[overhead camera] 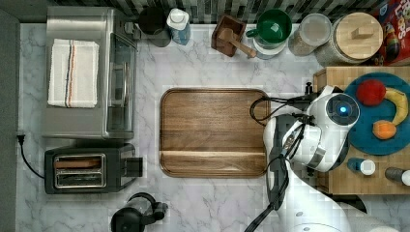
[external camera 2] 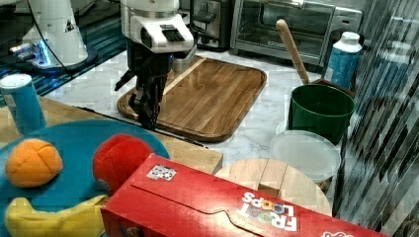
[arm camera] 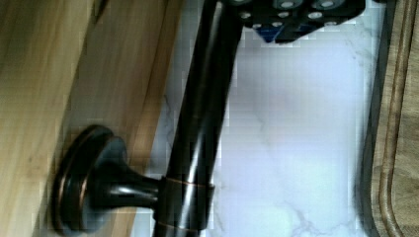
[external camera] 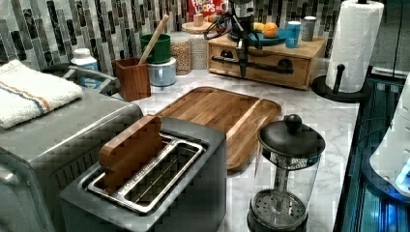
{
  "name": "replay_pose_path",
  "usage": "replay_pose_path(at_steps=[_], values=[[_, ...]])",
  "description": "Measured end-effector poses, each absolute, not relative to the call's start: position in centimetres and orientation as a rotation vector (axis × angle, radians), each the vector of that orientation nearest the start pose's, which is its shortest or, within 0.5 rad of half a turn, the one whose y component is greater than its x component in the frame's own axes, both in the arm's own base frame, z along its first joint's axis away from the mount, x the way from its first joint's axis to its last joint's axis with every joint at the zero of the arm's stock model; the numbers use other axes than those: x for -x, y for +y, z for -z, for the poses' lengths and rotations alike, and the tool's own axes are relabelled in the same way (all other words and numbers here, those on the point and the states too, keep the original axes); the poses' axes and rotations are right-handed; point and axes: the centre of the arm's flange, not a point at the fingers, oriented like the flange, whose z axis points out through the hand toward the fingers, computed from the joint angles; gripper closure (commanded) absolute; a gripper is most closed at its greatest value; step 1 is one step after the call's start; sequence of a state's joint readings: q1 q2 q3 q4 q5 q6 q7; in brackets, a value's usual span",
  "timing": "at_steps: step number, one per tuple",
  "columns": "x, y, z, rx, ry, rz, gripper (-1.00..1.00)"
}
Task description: Close the drawer.
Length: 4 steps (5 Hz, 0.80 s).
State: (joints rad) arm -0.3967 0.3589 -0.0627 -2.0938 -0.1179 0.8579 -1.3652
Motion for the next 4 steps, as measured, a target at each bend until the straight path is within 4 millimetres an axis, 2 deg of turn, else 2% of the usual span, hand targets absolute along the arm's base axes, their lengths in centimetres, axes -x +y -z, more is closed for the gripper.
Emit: replay_pose_path(at_steps=[4], values=[[-52.12,-25.58,-24.64,3.2,-0.366,-0.118,1.0]])
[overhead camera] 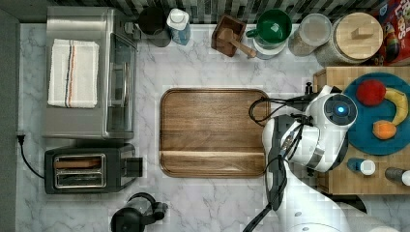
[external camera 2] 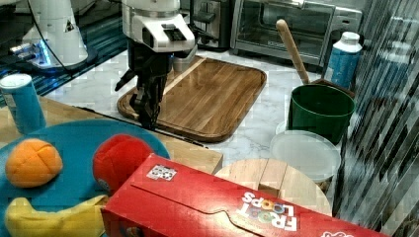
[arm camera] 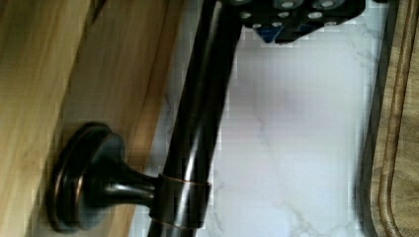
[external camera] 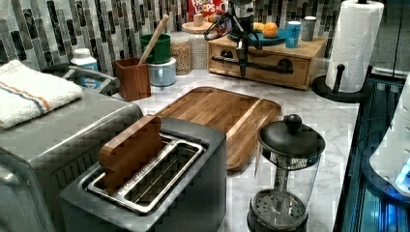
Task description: Close the drawer.
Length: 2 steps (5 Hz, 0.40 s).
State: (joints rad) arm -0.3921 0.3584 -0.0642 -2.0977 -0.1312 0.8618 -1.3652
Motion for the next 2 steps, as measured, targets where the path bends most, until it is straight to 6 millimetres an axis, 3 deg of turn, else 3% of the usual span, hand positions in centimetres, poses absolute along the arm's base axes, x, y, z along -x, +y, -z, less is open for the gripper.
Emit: replay_pose_path(at_steps=[2], values=[[-52.18,-25.47,-24.59,3.203,-0.387,-0.125,1.0]])
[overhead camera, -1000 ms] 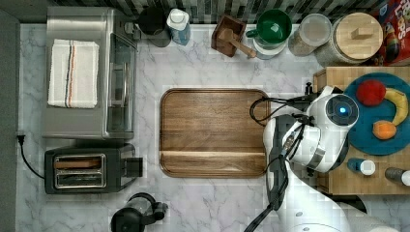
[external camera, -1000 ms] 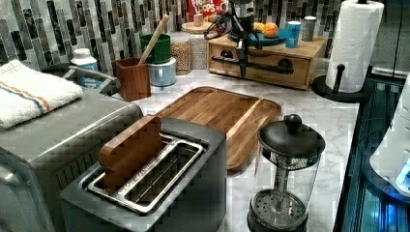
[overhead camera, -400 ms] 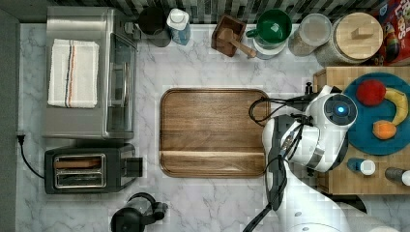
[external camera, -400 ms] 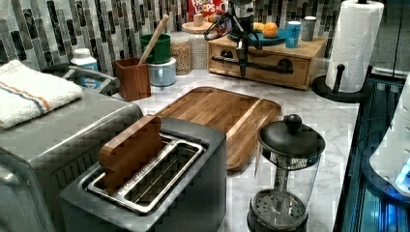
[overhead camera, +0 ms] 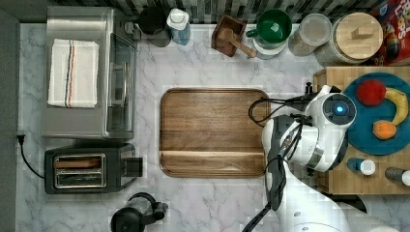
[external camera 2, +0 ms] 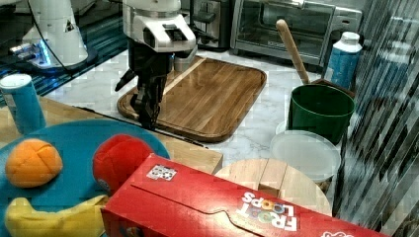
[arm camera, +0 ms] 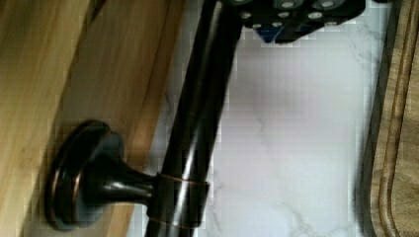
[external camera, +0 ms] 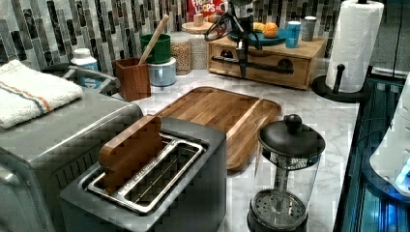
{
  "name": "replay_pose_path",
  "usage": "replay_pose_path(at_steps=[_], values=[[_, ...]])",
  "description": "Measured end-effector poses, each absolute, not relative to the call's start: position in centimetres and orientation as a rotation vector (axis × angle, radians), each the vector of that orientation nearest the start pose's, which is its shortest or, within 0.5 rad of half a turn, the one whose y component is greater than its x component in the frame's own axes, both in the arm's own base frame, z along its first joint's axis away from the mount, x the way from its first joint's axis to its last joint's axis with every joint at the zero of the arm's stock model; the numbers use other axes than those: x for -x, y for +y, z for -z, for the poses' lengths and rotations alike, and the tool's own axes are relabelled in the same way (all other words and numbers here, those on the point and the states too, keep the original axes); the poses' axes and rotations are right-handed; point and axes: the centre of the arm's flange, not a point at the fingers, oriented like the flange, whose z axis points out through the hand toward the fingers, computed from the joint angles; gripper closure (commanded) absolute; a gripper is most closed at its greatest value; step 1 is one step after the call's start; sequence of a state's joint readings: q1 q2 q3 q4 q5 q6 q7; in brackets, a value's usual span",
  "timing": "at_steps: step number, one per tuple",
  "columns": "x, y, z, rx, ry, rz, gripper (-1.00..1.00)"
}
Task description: Close the drawer.
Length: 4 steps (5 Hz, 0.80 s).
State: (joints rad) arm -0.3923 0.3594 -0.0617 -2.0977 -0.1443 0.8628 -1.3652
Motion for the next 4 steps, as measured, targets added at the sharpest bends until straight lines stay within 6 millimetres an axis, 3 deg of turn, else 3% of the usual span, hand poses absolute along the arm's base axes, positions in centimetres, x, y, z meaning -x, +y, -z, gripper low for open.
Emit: replay_pose_path(at_steps=[4], values=[[-52.23,-25.35,-24.57,3.207,-0.399,-0.13,1.0]])
